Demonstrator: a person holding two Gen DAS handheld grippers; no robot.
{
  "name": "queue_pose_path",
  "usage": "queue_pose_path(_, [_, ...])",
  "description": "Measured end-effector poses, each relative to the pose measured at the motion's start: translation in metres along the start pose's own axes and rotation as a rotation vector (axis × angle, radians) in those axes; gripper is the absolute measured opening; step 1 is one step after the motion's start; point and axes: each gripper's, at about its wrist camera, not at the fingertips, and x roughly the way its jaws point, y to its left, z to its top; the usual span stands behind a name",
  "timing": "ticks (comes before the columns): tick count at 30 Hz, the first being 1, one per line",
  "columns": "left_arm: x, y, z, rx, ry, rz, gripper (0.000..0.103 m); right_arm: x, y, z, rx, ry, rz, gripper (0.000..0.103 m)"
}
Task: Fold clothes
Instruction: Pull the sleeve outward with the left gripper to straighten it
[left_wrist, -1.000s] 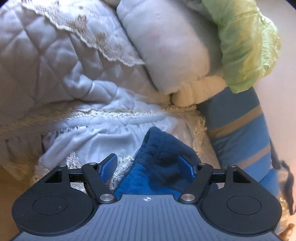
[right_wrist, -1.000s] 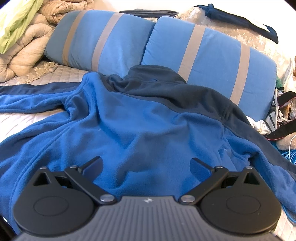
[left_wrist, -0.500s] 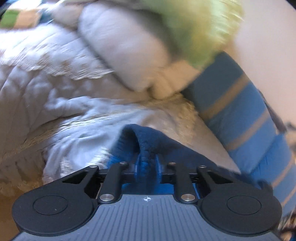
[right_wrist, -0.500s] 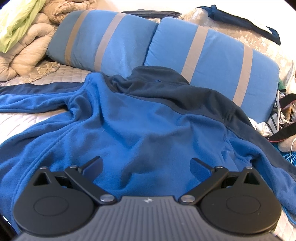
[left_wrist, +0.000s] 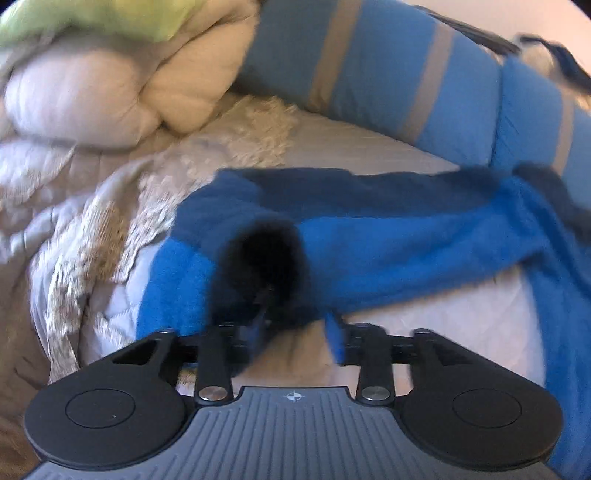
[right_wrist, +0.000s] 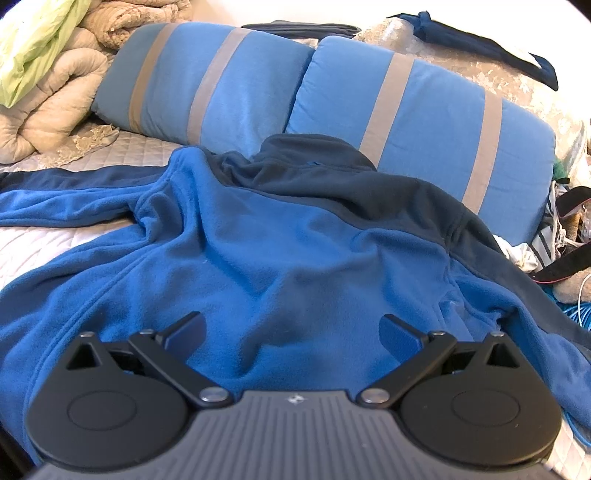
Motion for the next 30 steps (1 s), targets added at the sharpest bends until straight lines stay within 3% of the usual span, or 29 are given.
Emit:
queue_pose_path(3, [-0.014,-0.016,-0.004,0.079,-0.030,0.009,0.045,0.000,-0.001,0.001,0.004,0.001,0.001,0.103])
queue_pose_path(6, [-0.044,-0.030,-0.006,0.159,-0.157,0.023,0.047,-0.001,-0.001,0.001,0.005,-0.002,0.003,0.103])
queue_pose_path(10, [-0.075,-0.025,-0.003,0.172,-0.311,0.149,0.072,-0.003,-0.001,0.001,0.006,-0.009,0.010,0.103])
queue_pose_path(15, [-0.051,-0.018,-0.006,0.275,-0.217,0.254,0.075,-0.003,-0.001,0.002,0.008,-0.010,0.011,0.103])
queue_pose_path(24, [-0.012,-0.043,-0.023,0.440,-0.163,0.313,0.075,-0.001,0.002,0.001,-0.006,-0.005,-0.001,0.103])
queue_pose_path(30, [0.012,-0.057,-0.039,0.574,-0.130,0.427,0.075,0.000,0.000,0.001,0.001,-0.005,-0.002,0.103])
